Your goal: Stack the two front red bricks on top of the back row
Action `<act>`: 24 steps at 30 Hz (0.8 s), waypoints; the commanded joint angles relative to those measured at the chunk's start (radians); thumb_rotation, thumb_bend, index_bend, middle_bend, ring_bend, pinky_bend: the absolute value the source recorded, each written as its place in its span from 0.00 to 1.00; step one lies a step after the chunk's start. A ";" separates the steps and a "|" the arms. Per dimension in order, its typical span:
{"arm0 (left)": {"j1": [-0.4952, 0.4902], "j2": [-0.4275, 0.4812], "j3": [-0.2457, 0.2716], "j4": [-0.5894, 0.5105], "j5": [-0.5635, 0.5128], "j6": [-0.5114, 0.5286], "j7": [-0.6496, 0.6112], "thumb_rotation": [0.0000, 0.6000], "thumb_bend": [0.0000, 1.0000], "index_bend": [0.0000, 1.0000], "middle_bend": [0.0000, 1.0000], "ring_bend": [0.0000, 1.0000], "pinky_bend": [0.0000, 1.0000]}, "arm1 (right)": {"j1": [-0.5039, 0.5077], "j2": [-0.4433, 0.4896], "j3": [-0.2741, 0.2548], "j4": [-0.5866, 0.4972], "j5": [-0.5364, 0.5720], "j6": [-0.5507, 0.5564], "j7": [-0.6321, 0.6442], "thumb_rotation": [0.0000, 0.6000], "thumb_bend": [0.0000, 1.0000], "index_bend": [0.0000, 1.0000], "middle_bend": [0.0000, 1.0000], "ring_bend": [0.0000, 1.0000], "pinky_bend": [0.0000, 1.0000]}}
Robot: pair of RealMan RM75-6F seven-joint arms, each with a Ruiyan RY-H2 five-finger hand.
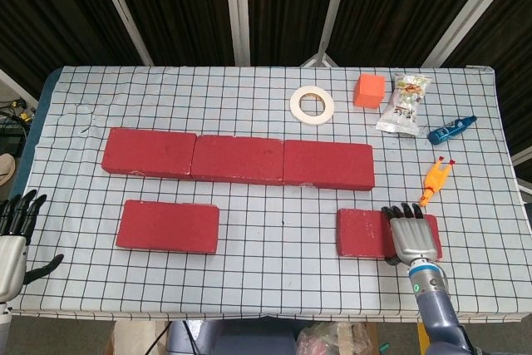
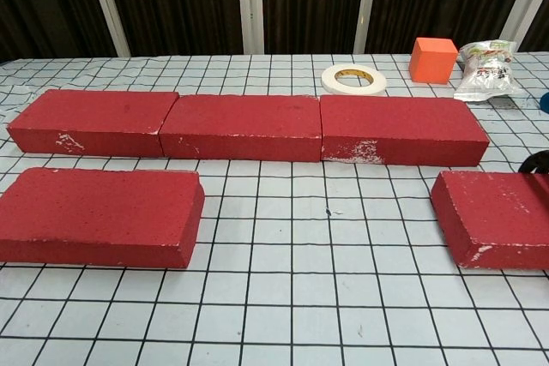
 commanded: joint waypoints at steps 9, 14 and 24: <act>-0.006 -0.005 -0.005 -0.001 -0.019 -0.013 0.014 1.00 0.00 0.05 0.01 0.00 0.05 | 0.068 0.157 0.100 -0.163 0.043 0.026 -0.040 1.00 0.18 0.29 0.26 0.08 0.00; -0.010 -0.009 -0.011 -0.002 -0.034 -0.020 0.027 1.00 0.00 0.05 0.01 0.00 0.05 | 0.196 0.218 0.214 -0.206 0.223 -0.039 -0.094 1.00 0.18 0.29 0.26 0.08 0.00; -0.012 -0.016 -0.020 -0.001 -0.052 -0.017 0.046 1.00 0.00 0.05 0.01 0.00 0.05 | 0.542 0.135 0.359 -0.005 0.670 -0.164 -0.223 1.00 0.18 0.29 0.26 0.08 0.00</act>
